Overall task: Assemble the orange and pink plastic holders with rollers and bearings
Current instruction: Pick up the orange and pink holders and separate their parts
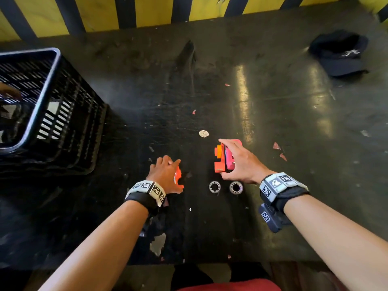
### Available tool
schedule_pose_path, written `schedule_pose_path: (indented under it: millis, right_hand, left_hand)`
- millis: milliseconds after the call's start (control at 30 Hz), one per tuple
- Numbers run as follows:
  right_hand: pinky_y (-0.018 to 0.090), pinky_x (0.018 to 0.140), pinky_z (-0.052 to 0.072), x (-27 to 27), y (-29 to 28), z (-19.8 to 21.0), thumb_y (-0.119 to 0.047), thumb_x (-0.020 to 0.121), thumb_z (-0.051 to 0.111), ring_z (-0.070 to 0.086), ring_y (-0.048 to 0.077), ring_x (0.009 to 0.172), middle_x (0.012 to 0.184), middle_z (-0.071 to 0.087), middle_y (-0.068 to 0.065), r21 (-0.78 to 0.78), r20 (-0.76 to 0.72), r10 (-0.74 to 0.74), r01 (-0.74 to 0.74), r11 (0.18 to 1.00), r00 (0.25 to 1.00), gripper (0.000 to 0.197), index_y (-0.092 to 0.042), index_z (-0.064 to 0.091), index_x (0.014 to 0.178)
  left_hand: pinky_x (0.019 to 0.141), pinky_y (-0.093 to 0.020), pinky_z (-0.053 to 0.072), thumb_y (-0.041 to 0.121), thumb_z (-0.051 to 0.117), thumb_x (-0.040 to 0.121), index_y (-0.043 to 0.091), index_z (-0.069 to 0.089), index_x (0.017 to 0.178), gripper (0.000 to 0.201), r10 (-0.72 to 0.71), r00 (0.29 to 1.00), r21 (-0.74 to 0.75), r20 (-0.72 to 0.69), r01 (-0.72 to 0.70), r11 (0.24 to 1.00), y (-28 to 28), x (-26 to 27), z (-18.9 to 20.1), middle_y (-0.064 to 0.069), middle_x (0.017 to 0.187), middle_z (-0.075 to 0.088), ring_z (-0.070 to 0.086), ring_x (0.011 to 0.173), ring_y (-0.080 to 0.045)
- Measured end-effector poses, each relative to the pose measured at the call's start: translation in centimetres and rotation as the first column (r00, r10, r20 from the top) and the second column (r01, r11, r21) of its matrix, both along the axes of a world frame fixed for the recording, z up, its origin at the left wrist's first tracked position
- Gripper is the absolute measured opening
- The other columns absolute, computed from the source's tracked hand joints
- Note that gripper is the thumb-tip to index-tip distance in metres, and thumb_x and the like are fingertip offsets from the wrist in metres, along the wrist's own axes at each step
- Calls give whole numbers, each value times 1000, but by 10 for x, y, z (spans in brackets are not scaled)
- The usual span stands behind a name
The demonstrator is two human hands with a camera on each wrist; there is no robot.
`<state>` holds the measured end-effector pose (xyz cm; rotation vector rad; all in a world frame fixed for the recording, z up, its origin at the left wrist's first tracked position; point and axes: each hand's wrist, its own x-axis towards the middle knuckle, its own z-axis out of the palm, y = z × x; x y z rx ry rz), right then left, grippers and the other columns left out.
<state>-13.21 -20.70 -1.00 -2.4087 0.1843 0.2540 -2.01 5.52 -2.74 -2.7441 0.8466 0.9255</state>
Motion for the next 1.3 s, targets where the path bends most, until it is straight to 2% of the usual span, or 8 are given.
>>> schedule_pose_path:
  millis: [133,233,367,467,600,833,1133,1300]
  right_hand:
    - [33,105,43,-5,10,-4,-34,66,86,47,23,138,154,46,2,64,-11,-42,43,997,999,108,-27,27,157]
    - [26,104,34,-10,14,-2,-28,67,88,45,22,139,152,47,3,96,19,-53,51,994,998,103,-24,33,155]
    - [31,109,38,-18,24,4,-30,68,89,43,18,140,153,47,1,130,81,-22,11,991,996,103,-23,34,154]
    - [35,110,44,-23,28,6,-34,68,89,42,17,141,155,45,0,146,105,15,-30,989,994,105,-23,32,155]
    - [35,108,43,-32,18,4,-38,67,88,46,19,139,155,45,2,97,58,-22,16,995,998,105,-24,33,155]
    - [39,108,45,-50,-6,-5,-38,67,80,49,23,136,160,38,1,58,-14,-69,69,996,998,104,-22,30,157]
    - [32,108,41,-57,-7,-12,-34,70,80,46,22,141,161,38,-1,76,13,-59,58,995,998,103,-24,27,159]
    - [41,113,43,-63,-9,-9,-35,73,78,42,21,143,163,33,-2,93,8,-39,38,995,999,102,-23,25,159]
  left_hand:
    - [118,-58,32,64,80,71,28,11,164,121,67,998,11,-11,-67,998,-1,-8,-2,-9,164,21,23,152,-34]
    - [118,-53,38,63,72,82,26,29,160,96,96,995,-275,-11,-95,957,-17,-11,11,-5,161,35,34,150,-29]
    - [89,-30,59,51,67,93,22,60,140,55,158,911,-530,-381,-355,771,-51,-12,39,3,129,72,69,111,-6]
    - [61,-12,46,40,68,95,20,68,129,39,132,881,-558,-455,-397,728,-64,-17,44,5,104,77,66,71,7]
    - [79,-22,57,35,72,92,22,71,123,34,241,825,-552,-511,-530,644,-55,-22,34,4,104,79,74,95,-8]
    - [101,-42,50,33,74,83,27,63,129,48,8,1000,-188,-5,-9,982,-24,-52,-7,-5,124,67,63,116,-28]
    - [113,-49,41,36,71,89,33,40,152,71,-224,972,-222,67,234,947,-58,-69,-9,-3,152,47,44,140,-29]
    - [107,-47,48,28,67,95,32,54,144,51,-257,966,-249,16,253,935,-77,-75,-10,-4,143,57,55,132,-27]
